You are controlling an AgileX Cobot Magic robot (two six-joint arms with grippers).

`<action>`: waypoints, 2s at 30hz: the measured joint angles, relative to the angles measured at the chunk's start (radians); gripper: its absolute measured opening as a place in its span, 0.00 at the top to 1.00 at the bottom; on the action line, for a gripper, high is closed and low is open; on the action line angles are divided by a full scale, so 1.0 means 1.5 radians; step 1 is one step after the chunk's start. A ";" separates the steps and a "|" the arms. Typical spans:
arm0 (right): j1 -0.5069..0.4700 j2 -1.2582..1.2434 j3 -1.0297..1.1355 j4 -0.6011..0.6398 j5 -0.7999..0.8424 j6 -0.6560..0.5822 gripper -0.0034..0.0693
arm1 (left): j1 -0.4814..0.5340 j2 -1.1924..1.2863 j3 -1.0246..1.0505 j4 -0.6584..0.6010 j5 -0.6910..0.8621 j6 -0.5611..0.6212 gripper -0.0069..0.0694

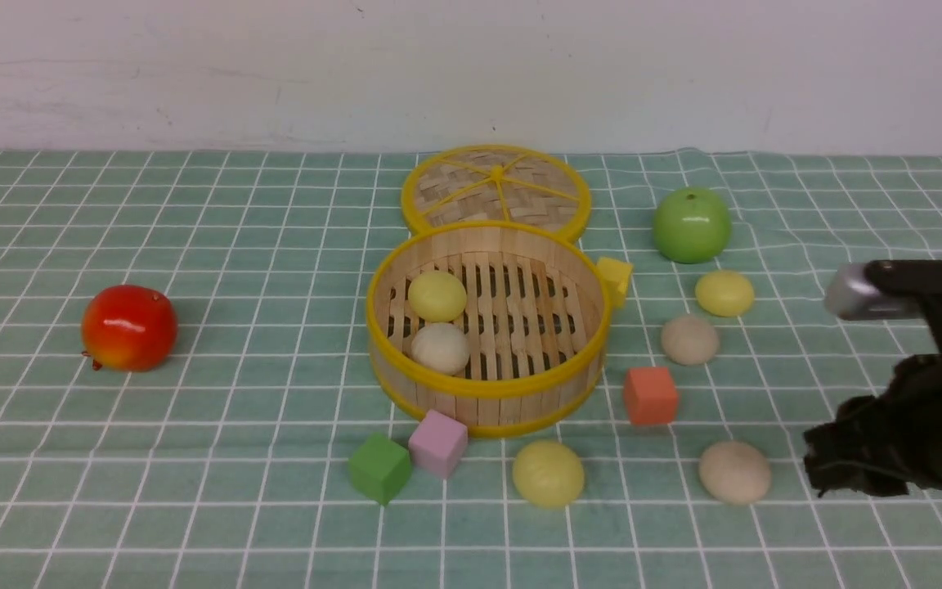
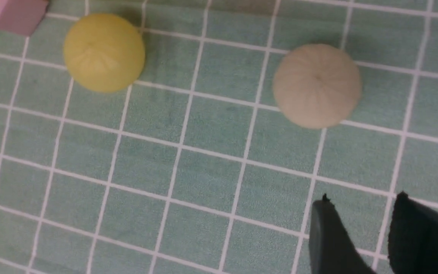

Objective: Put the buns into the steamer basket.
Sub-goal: Use the right arm to grab a steamed stuffed bun

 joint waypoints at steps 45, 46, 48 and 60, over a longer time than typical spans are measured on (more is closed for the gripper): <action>0.118 0.203 -0.183 -0.214 0.092 0.224 0.62 | 0.000 0.000 0.000 0.000 0.000 0.000 0.79; 0.117 0.203 -0.183 -0.214 0.092 0.227 0.62 | 0.000 0.000 0.000 0.000 0.000 0.000 0.79; 0.115 0.203 -0.183 -0.214 0.092 0.227 0.62 | 0.000 0.000 0.000 0.000 0.000 0.000 0.79; 0.114 0.245 -0.183 -0.214 0.040 0.244 0.62 | 0.000 0.000 0.000 0.000 0.000 0.000 0.78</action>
